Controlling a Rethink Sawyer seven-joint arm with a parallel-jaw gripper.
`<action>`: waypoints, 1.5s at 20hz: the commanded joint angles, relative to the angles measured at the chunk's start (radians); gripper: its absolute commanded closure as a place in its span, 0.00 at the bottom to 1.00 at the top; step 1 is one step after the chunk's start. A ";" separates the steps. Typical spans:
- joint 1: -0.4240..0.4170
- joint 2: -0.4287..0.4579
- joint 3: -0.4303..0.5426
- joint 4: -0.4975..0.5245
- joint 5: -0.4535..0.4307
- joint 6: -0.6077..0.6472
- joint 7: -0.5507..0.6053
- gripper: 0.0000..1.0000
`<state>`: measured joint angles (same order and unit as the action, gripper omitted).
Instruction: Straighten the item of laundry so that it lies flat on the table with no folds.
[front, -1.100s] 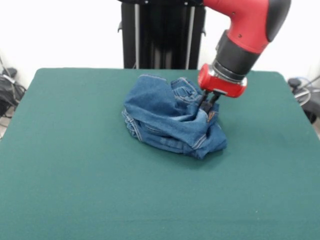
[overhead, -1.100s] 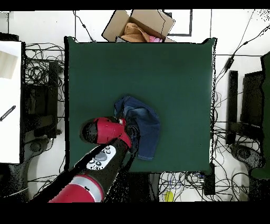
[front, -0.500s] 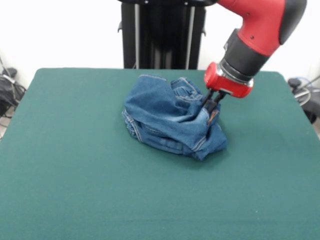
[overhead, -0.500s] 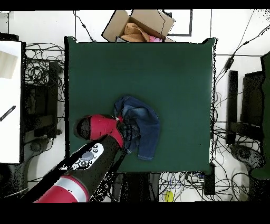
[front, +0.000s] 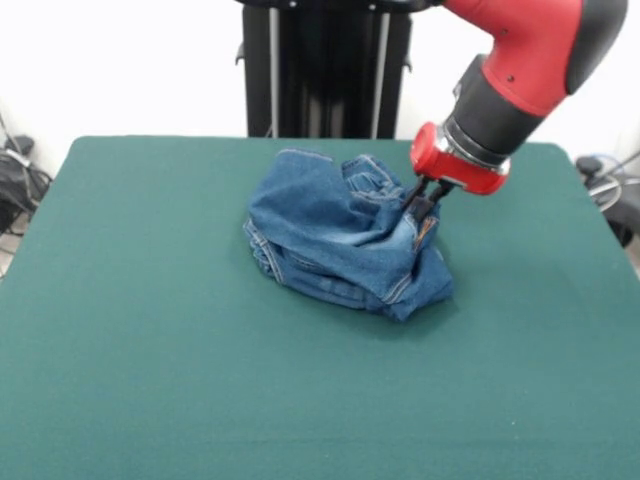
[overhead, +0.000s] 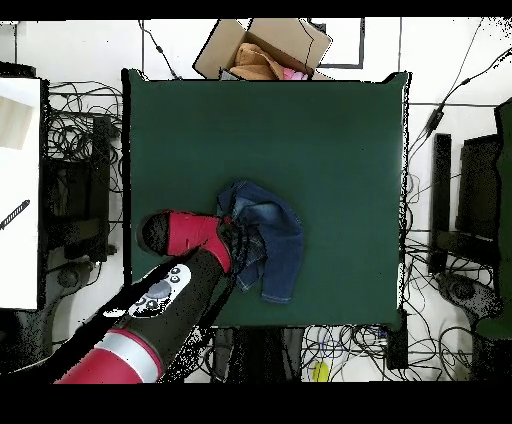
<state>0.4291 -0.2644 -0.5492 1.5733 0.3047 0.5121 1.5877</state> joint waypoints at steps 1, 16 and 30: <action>0.002 0.005 0.058 -0.106 0.055 0.198 0.298 1.00; 0.065 0.031 -0.018 -0.200 0.043 0.386 0.395 1.00; 0.121 0.067 -0.054 -0.258 0.049 0.463 0.518 1.00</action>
<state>0.5280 -0.2198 -0.6474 1.3848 0.3037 0.8537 1.7537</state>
